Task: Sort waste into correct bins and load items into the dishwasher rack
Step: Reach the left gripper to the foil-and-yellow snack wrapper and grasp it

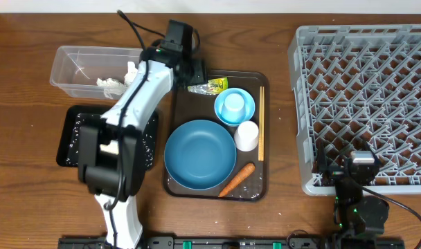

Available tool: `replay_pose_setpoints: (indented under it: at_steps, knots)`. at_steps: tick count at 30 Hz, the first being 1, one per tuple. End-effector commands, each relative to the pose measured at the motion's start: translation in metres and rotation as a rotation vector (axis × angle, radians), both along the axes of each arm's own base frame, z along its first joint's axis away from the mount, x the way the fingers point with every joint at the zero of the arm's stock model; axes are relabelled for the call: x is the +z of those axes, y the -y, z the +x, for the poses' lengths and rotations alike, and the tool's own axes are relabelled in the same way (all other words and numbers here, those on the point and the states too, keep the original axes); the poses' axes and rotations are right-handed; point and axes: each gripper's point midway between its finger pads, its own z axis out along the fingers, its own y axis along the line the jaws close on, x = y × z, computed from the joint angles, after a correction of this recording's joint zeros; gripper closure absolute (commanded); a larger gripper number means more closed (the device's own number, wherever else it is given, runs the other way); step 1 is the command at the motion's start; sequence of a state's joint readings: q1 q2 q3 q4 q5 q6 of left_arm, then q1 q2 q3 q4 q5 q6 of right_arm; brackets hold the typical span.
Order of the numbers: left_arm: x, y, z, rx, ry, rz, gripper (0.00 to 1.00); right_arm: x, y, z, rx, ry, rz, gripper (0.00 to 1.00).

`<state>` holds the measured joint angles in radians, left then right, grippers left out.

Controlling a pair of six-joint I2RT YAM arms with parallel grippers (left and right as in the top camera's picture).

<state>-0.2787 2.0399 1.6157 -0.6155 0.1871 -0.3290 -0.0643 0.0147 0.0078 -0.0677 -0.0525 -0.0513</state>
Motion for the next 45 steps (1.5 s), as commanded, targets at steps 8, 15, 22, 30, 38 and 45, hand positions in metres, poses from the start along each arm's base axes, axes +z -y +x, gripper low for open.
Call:
replay_pose_setpoints:
  at_steps: [8, 15, 22, 30, 38, 45]
  knots:
    - [-0.047, 0.019, 0.007, 0.16, -0.082, -0.042, 0.36, 0.0, 0.0, 0.0, 0.001, 0.001, 0.013, 0.01]
    - [-0.06, 0.022, 0.004, 0.314, -0.134, -0.076, 0.37, 0.0, 0.0, 0.0, 0.001, 0.001, 0.013, 0.01]
    - [-0.061, 0.017, 0.005, 0.439, -0.149, -0.094, 0.37, 0.0, 0.0, 0.0, 0.001, 0.001, 0.013, 0.01]
    - [-0.064, 0.017, -0.002, 0.337, -0.153, -0.045, 0.38, 0.0, 0.0, 0.0, 0.001, 0.001, 0.013, 0.01]
    - [-0.072, 0.024, -0.009, 0.2, -0.144, 0.018, 0.38, 0.0, 0.0, 0.0, 0.001, 0.001, 0.013, 0.01]
    - [-0.075, 0.024, -0.014, 0.169, -0.157, 0.037, 0.43, 0.0, 0.0, 0.0, 0.001, 0.001, 0.013, 0.01]
